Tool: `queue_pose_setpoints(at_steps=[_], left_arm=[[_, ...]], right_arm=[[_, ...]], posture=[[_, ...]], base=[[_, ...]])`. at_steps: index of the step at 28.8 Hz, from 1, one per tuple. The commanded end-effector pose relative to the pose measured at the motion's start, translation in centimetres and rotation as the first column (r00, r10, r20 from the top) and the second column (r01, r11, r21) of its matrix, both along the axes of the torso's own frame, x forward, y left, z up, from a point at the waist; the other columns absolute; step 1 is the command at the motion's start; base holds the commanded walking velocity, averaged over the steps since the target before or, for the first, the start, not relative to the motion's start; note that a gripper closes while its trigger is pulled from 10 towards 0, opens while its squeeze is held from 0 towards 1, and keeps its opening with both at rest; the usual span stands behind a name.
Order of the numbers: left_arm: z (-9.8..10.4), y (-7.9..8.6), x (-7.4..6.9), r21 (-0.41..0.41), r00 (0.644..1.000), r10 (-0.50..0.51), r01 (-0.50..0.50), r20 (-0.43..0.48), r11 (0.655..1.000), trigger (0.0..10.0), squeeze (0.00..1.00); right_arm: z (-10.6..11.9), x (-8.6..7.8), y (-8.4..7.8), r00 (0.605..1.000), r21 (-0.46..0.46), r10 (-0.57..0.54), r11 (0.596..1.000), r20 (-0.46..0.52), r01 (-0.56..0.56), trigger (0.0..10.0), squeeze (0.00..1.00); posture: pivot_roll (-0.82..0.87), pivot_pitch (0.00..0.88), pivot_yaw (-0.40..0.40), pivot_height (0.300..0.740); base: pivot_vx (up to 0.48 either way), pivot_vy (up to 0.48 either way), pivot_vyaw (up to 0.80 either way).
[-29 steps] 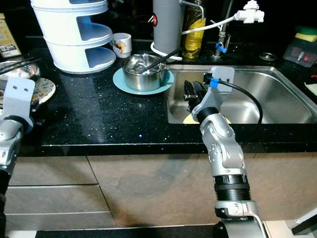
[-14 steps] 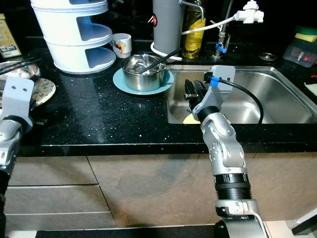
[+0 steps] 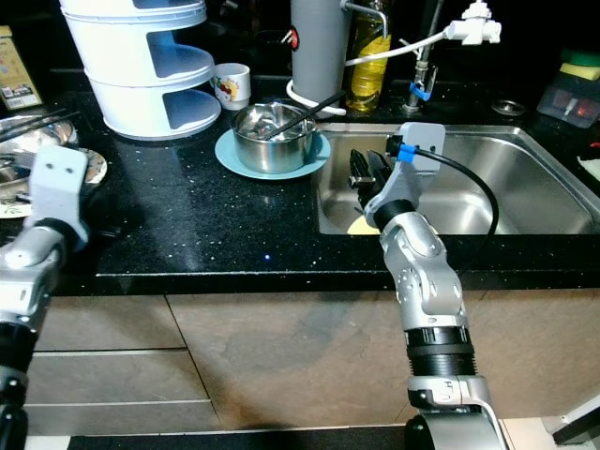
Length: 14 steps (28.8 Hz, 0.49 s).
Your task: Kitchen organization
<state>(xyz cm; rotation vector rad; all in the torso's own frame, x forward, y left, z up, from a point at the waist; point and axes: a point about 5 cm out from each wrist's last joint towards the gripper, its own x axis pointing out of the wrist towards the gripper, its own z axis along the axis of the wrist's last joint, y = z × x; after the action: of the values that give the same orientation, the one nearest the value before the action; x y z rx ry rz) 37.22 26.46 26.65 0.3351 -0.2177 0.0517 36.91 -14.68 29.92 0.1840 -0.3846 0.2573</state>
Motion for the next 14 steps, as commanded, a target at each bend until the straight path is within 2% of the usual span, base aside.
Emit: queue_pose_setpoints(at_steps=[1,4,5,6,10,14], left_arm=[[-1.75,-0.44,0.0,0.014,0.997,-0.026,0.027,-0.069,1.0,0.0,0.0],[-1.85,-0.88,0.0,0.06,0.997,-0.03,0.034,-0.074,0.998,0.2,0.0],[-2.04,-0.82,-0.02,0.064,0.997,-0.016,0.021,-0.081,0.998,2.0,0.0],[-2.22,-0.71,-0.11,0.061,0.996,0.005,0.0,-0.084,0.998,10.0,0.0],[-2.18,-0.72,-0.29,0.044,0.997,0.011,-0.008,-0.073,0.999,10.0,0.0],[-1.86,-0.86,-0.45,0.068,0.999,0.01,-0.006,-0.051,0.998,10.0,0.0]], right_arm=[[-0.05,0.1,-0.33,1.0,0.003,-0.016,1.0,0.0,0.016,10.0,0.0],[-0.06,0.09,-0.28,1.0,0.003,-0.015,1.0,0.0,0.015,10.0,0.0],[-0.06,0.08,-0.25,1.0,0.003,-0.015,1.0,0.0,0.015,10.0,0.0],[-0.05,0.06,-0.23,1.0,0.003,-0.015,1.0,0.001,0.015,10.0,0.0],[-0.02,0.02,-0.29,1.0,0.002,-0.017,1.0,0.002,0.017,10.0,0.0],[-0.1,-0.01,-0.29,1.0,0.002,-0.017,1.0,0.001,0.017,10.0,0.0]], posture=[[0.04,0.204,-0.028,0.74],[0.04,0.2,-0.025,0.74],[0.04,0.198,-0.023,0.74],[0.04,0.198,-0.023,0.74],[0.04,0.198,-0.023,0.74],[0.04,0.191,-0.023,0.74]], base=[[0.0,0.0,0.0],[0.0,0.0,0.0],[0.0,0.0,0.0],[0.0,0.0,0.0],[0.0,0.0,0.0],[0.0,0.0,0.0]])
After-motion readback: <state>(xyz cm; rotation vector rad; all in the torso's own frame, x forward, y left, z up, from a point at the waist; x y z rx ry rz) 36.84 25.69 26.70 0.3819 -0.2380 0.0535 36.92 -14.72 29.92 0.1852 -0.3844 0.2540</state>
